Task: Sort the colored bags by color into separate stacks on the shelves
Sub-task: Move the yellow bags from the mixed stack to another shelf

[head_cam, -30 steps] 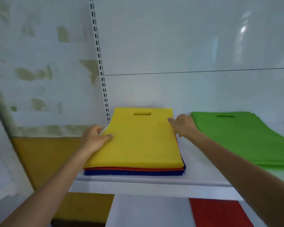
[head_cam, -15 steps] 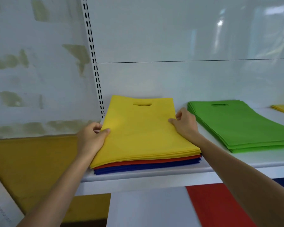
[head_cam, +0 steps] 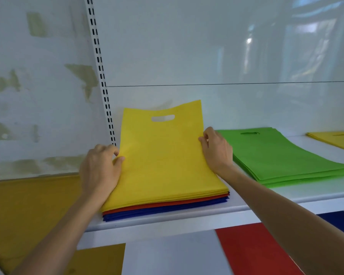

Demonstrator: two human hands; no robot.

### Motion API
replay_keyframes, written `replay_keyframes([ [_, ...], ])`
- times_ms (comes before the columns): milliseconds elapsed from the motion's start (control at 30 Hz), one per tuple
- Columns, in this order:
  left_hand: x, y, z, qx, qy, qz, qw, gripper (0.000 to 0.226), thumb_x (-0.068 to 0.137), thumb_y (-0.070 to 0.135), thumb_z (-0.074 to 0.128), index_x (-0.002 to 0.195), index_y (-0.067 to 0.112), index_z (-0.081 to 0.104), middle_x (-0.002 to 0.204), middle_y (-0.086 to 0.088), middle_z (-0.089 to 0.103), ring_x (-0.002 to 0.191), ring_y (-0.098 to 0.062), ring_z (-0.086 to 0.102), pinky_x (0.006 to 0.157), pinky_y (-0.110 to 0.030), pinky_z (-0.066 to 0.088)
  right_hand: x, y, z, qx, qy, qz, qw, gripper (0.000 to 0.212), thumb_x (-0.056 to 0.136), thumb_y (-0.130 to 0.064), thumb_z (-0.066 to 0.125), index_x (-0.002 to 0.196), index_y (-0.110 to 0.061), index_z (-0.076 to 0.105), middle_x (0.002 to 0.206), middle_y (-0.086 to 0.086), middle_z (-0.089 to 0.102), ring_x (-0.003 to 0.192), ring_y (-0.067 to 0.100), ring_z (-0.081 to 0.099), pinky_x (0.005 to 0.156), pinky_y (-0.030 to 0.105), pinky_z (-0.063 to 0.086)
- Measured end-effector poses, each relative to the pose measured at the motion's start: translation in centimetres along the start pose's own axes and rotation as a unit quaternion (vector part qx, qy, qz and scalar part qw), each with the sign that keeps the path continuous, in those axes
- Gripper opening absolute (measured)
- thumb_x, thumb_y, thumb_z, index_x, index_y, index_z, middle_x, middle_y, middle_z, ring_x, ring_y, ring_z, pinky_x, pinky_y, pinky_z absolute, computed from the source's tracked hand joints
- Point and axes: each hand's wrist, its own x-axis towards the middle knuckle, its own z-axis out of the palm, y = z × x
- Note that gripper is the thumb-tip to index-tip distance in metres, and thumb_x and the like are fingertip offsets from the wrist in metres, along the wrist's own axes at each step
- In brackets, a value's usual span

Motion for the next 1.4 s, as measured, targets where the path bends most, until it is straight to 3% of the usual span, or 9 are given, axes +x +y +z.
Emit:
replay_keyframes([
  [133, 1.8, 3.2, -1.4, -0.062, 0.014, 0.041, 0.997, 0.028, 0.085, 0.024, 0.066, 0.108, 0.011, 0.058, 0.093, -0.009, 0.069, 0.081, -0.031, 0.065, 0.066, -0.037, 0.049, 1.0, 1.6, -4.6, 0.108, 0.049, 0.044, 0.992, 0.016, 0.092, -0.018, 0.055, 0.101, -0.006, 0.050, 0.070, 0.006, 0.054, 0.070, 0.027, 0.052, 0.062, 0.035, 0.041],
  [233, 2.4, 8.3, -1.3, -0.173, 0.001, 0.044, 0.984, 0.012, 0.082, 0.020, 0.068, 0.090, 0.012, 0.064, 0.081, -0.007, 0.068, 0.076, -0.027, 0.063, 0.070, -0.034, 0.049, 1.7, 5.2, -9.9, 0.124, 0.078, 0.061, 0.987, 0.015, 0.089, -0.014, 0.057, 0.102, -0.010, 0.053, 0.059, 0.000, 0.049, 0.065, 0.022, 0.047, 0.061, 0.032, 0.033],
  [333, 2.2, 15.4, 0.5, -0.259, -0.044, 0.085, 0.961, 0.001, 0.082, 0.014, 0.067, 0.082, 0.014, 0.066, 0.076, 0.002, 0.063, 0.074, -0.016, 0.058, 0.069, -0.024, 0.039, 1.6, 10.8, -15.5, 0.091, 0.118, 0.095, 0.984, 0.008, 0.088, -0.015, 0.060, 0.093, -0.010, 0.061, 0.076, 0.004, 0.059, 0.072, 0.018, 0.049, 0.068, 0.027, 0.036],
  [567, -2.1, 36.8, 5.3, -0.338, -0.167, 0.176, 0.909, 0.035, 0.086, 0.013, 0.060, 0.120, 0.008, 0.060, 0.125, -0.012, 0.058, 0.116, -0.026, 0.051, 0.095, -0.024, 0.032, -3.4, 26.1, -31.3, -0.046, 0.125, 0.188, 0.973, 0.021, 0.088, -0.009, 0.054, 0.102, -0.008, 0.070, 0.101, 0.007, 0.070, 0.090, 0.019, 0.058, 0.070, 0.013, 0.031],
  [700, -7.2, 48.3, 7.8, -0.380, -0.224, 0.218, 0.870, 0.041, 0.087, 0.016, 0.059, 0.126, 0.007, 0.054, 0.130, -0.013, 0.053, 0.121, -0.025, 0.048, 0.097, -0.024, 0.030, -7.6, 34.0, -39.6, -0.080, 0.149, 0.259, 0.951, 0.028, 0.086, -0.009, 0.055, 0.111, -0.011, 0.068, 0.108, 0.009, 0.067, 0.106, 0.024, 0.056, 0.087, 0.023, 0.038],
  [867, -12.9, 58.8, 10.2, -0.439, -0.321, 0.273, 0.793, 0.046, 0.090, 0.023, 0.057, 0.134, 0.013, 0.048, 0.136, -0.003, 0.047, 0.123, -0.019, 0.045, 0.094, -0.022, 0.033, -12.3, 41.6, -46.9, -0.118, 0.184, 0.319, 0.922, 0.032, 0.087, -0.003, 0.052, 0.114, -0.011, 0.066, 0.115, 0.010, 0.064, 0.108, 0.023, 0.055, 0.083, 0.018, 0.035],
  [1000, -15.9, 65.0, 12.3, -0.467, -0.361, 0.292, 0.752, 0.046, 0.091, 0.024, 0.055, 0.135, 0.016, 0.047, 0.135, -0.001, 0.047, 0.119, -0.017, 0.047, 0.088, -0.020, 0.033, -14.8, 47.0, -49.9, -0.138, 0.190, 0.352, 0.906, 0.033, 0.088, -0.002, 0.050, 0.116, -0.009, 0.065, 0.121, 0.011, 0.062, 0.113, 0.024, 0.054, 0.091, 0.025, 0.039],
  [1167, -16.7, 70.1, 16.5, -0.450, -0.379, 0.302, 0.750, 0.042, 0.092, 0.022, 0.055, 0.133, 0.018, 0.049, 0.134, 0.000, 0.047, 0.118, -0.015, 0.046, 0.088, -0.019, 0.033, -14.4, 53.7, -50.1, -0.129, 0.176, 0.373, 0.902, 0.035, 0.088, -0.005, 0.051, 0.120, -0.009, 0.063, 0.122, 0.011, 0.061, 0.110, 0.023, 0.054, 0.084, 0.020, 0.035],
  [1400, -12.9, 75.8, 22.6, -0.425, -0.361, 0.265, 0.787, 0.039, 0.092, 0.023, 0.055, 0.130, 0.016, 0.051, 0.134, 0.000, 0.048, 0.117, -0.011, 0.045, 0.090, -0.019, 0.032, -6.9, 62.0, -48.1, -0.139, 0.127, 0.323, 0.928, 0.039, 0.085, -0.003, 0.052, 0.124, -0.007, 0.060, 0.126, 0.012, 0.058, 0.115, 0.028, 0.051, 0.098, 0.030, 0.037],
])
